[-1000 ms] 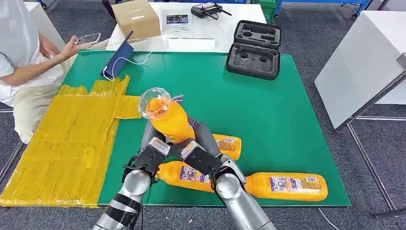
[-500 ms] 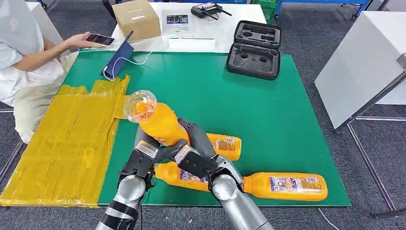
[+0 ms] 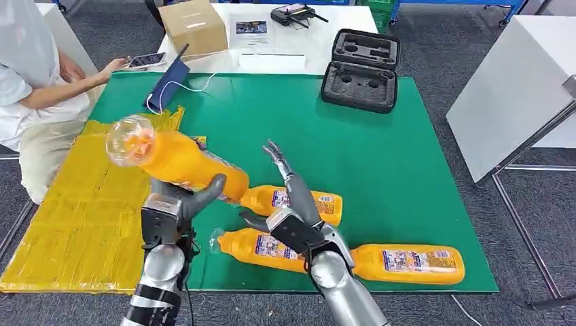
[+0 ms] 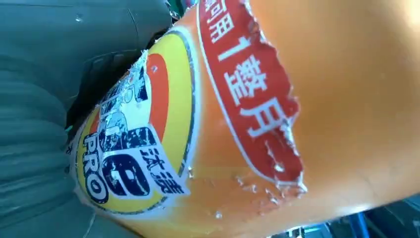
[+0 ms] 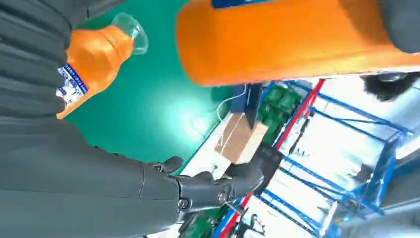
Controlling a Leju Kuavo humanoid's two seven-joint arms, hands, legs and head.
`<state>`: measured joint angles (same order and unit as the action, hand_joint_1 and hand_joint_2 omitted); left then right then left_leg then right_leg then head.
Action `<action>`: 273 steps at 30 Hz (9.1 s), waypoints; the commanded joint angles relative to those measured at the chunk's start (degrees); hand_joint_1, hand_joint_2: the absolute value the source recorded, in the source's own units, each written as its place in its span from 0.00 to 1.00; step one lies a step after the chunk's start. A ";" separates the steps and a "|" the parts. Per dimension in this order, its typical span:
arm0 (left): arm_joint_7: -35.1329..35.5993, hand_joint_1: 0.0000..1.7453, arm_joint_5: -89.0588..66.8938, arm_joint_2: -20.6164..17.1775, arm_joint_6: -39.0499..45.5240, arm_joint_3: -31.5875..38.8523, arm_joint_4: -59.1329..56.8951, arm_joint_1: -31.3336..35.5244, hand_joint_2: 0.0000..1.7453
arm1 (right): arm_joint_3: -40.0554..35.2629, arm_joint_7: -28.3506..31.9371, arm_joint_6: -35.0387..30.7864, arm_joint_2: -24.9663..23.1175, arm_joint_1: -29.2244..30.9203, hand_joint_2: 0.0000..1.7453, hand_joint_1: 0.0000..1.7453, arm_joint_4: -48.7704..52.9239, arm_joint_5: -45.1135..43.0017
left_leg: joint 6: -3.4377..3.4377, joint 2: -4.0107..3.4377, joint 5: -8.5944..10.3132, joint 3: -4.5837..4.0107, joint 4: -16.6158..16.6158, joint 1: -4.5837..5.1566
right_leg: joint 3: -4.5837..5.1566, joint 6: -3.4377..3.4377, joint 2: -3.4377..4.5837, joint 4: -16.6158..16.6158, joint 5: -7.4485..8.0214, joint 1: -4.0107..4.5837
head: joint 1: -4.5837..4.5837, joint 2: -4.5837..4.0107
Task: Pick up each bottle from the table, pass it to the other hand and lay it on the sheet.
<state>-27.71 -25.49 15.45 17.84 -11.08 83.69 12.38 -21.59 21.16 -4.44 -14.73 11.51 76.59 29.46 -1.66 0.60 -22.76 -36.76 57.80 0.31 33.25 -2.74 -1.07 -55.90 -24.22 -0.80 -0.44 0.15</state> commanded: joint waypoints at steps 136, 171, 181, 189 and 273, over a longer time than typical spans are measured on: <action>6.31 0.00 12.73 -4.54 -22.56 9.58 -10.25 -5.53 1.00 | 30.32 -9.12 -6.64 22.83 -26.82 1.00 0.00 10.15 41.79 | 0.28 0.01 -0.21 0.07 -0.09 0.02 | 0.01 0.22 0.16 0.07 -0.15 -0.01 | -0.04 0.00; 5.89 0.00 13.40 -4.61 -21.74 9.30 -14.67 -3.07 1.00 | 37.74 -6.62 -3.41 23.09 -22.58 1.00 0.85 -2.85 50.77 | 0.32 -0.10 -0.25 0.35 -0.11 -0.02 | -0.23 0.25 0.24 0.12 -0.16 0.03 | -0.02 0.00; 5.83 0.00 13.94 -4.60 -21.88 9.18 -15.49 -2.74 1.00 | 34.27 -8.28 -3.01 24.21 -22.58 1.00 0.91 -5.97 52.66 | 0.31 -0.03 -0.36 0.53 -0.10 -0.03 | 0.16 0.22 0.18 0.14 -0.26 0.04 | -0.02 0.00; 6.42 0.00 13.56 -4.28 -21.29 9.26 -12.54 -4.68 1.00 | 32.56 -9.98 -15.58 20.61 -15.79 1.00 1.00 -2.69 49.86 | 0.26 -0.37 -0.39 0.60 -0.06 0.00 | 0.18 0.23 0.49 0.10 -0.19 0.01 | 0.00 0.00; 7.91 0.00 3.54 -0.87 -18.27 -5.25 -18.51 5.61 1.00 | 8.22 -0.24 1.41 -3.42 4.57 1.00 1.00 -19.15 3.95 | 0.32 -0.13 -0.20 0.35 -0.05 -0.06 | -0.25 0.23 0.21 -0.13 -0.18 0.06 | -0.02 0.00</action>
<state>-20.20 -21.90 15.08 -0.37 -15.21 69.53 15.26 -10.25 21.53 -2.51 -18.99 12.82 63.19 32.59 -1.47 0.53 -22.86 -36.72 57.78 0.31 33.33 -2.63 -0.94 -56.10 -24.32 -0.80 -0.46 0.15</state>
